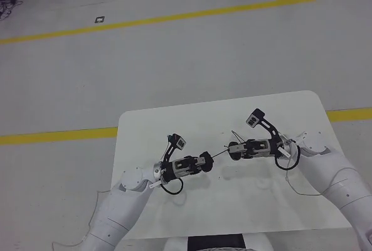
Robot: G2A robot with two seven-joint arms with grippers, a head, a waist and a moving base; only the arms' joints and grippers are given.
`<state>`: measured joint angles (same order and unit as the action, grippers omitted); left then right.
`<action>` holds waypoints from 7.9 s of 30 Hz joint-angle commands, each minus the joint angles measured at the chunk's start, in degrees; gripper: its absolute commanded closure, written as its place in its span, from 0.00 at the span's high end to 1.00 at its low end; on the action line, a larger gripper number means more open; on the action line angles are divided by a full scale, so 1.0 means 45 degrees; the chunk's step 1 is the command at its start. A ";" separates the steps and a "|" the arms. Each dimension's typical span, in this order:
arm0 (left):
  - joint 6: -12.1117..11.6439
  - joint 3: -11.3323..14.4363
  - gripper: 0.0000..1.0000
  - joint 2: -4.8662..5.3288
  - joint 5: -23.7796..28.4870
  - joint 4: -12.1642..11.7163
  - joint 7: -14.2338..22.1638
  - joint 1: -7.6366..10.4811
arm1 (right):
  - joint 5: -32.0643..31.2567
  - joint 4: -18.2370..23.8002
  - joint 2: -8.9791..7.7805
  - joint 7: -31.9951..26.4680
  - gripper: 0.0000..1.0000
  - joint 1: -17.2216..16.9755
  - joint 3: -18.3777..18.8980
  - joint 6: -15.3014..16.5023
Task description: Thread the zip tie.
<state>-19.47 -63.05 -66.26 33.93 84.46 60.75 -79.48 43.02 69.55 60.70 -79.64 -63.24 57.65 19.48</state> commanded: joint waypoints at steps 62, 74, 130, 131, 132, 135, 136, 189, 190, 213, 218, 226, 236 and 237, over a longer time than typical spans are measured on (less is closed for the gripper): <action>-0.0002 0.0892 0.32 -0.0067 -0.0371 -0.0087 -0.1116 0.0440 | -0.1251 -0.0940 0.0994 0.0000 0.00 0.0341 -0.0478 0.0000; 0.0057 0.1114 0.17 -0.0019 -0.0321 -0.0272 -0.1144 0.0596 | -0.1421 -0.0962 0.1010 0.0000 0.00 0.0378 -0.0504 0.0000; -0.0002 0.0478 0.00 0.0370 -0.5172 0.2056 -0.2715 -0.0040 | -0.0924 -0.1310 0.0687 0.0096 1.00 -0.0450 0.1712 0.0000; 0.0023 0.0509 0.00 0.0381 -0.5626 0.2141 -0.2883 -0.0003 | -0.0924 -0.1310 0.0687 0.0096 1.00 -0.0450 0.1712 0.0000; -0.0002 0.0553 0.00 0.0399 -0.6239 0.2338 -0.3047 0.0017 | -0.0924 -0.1310 0.0687 0.0096 1.00 -0.0450 0.1712 0.0000; -0.0002 0.0383 0.00 0.0510 -0.8056 0.3028 -0.3678 -0.0123 | -0.0924 -0.1310 0.0687 0.0096 1.00 -0.0450 0.1712 0.0000; 0.0047 0.0275 0.00 0.0573 -0.9179 0.3252 -0.4040 -0.0244 | -0.0924 -0.1310 0.0687 0.0096 1.00 -0.0450 0.1712 0.0000; 0.0453 -0.0317 0.00 0.0829 -1.1311 0.4297 -0.5836 -0.1304 | -1.7543 0.3341 -0.0057 0.1034 1.00 0.2013 -0.0905 -0.0226; 0.0453 -0.0317 0.00 0.0829 -1.1311 0.4297 -0.5836 -0.1304 | -1.7507 0.3217 -0.0025 0.0931 1.00 0.2185 -0.1043 0.0000; 0.0453 -0.0317 0.00 0.0829 -1.1311 0.4297 -0.5836 -0.1304 | -1.7238 0.1504 0.0401 0.2453 1.00 0.3377 -0.3246 0.0000; 0.0453 -0.0317 0.00 0.0829 -1.1311 0.4297 -0.5836 -0.1304 | -1.6966 0.0887 0.0566 0.2941 1.00 0.3932 -0.4116 0.0000; 0.0453 -0.0317 0.00 0.0829 -1.1311 0.4297 -0.5836 -0.1304 | -1.6717 0.0274 0.0565 0.3846 0.47 0.4705 -0.5465 0.0000; 0.0453 -0.0317 0.00 0.0829 -1.1311 0.4297 -0.5836 -0.1304 | -1.6600 0.0036 0.0306 0.4930 0.23 0.5400 -0.6938 0.0000; 0.0453 -0.0317 0.00 0.0829 -1.1311 0.4297 -0.5836 -0.1304 | -1.6572 0.0041 0.0269 0.4977 0.20 0.5458 -0.7050 0.0000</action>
<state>-17.43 -64.47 -62.53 -16.97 103.80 34.49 -85.34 -31.73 69.72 62.12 -57.49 -38.98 26.50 19.48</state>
